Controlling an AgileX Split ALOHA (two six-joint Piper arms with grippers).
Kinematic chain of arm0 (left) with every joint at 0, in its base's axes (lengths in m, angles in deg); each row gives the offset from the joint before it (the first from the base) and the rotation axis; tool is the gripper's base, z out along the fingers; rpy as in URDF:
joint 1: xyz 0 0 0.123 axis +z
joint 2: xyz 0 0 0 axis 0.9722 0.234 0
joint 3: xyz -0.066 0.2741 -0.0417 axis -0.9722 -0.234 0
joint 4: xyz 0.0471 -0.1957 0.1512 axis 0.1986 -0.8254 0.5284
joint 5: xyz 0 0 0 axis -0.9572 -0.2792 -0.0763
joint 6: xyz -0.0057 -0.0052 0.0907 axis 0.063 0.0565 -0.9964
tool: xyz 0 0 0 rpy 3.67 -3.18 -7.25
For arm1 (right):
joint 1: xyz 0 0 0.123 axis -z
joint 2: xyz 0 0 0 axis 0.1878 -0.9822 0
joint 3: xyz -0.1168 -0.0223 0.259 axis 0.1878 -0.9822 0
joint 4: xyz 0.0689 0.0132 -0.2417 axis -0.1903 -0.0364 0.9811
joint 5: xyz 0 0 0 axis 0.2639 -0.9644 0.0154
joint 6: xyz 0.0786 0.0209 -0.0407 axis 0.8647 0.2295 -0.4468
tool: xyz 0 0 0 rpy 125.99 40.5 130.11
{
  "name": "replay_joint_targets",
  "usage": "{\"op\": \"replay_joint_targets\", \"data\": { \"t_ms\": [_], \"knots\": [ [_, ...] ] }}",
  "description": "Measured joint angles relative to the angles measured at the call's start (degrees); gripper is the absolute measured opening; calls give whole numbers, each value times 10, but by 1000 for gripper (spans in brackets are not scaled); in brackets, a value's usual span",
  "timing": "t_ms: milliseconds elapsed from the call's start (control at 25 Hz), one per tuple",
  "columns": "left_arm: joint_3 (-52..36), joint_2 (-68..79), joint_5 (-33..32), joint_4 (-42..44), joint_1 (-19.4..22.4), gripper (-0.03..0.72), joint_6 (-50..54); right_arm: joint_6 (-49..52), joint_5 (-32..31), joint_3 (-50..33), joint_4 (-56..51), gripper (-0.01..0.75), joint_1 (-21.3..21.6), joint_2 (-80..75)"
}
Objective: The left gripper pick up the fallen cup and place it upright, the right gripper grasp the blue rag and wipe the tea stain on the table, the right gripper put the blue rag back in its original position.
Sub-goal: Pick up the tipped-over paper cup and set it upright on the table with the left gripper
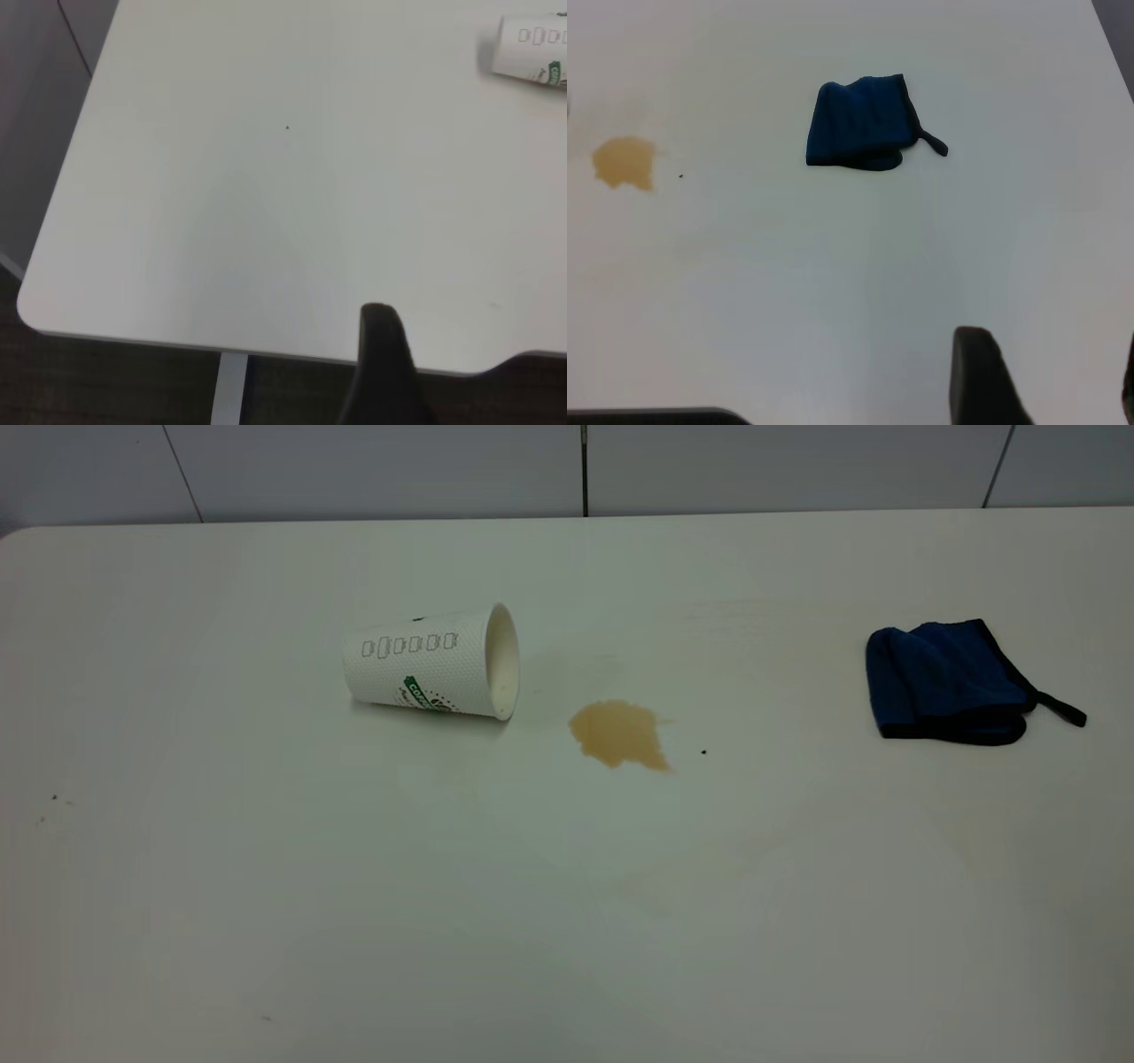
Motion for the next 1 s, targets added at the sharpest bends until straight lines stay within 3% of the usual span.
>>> {"op": "replay_joint_targets", "data": {
  "t_ms": [440, 760, 1000],
  "knots": [
    [5, 50, 13, -25, 0, 552, -3, 0, 0, 0, 0, 416, 0, 0],
    [85, 328, 118, -26, 0, 552, -31, 0, 0, 0, 0, 416, 0, 0],
    [219, 562, 169, -27, -4, 552, -65, 0, 0, 0, 0, 416, 0, 0]
  ]
}}
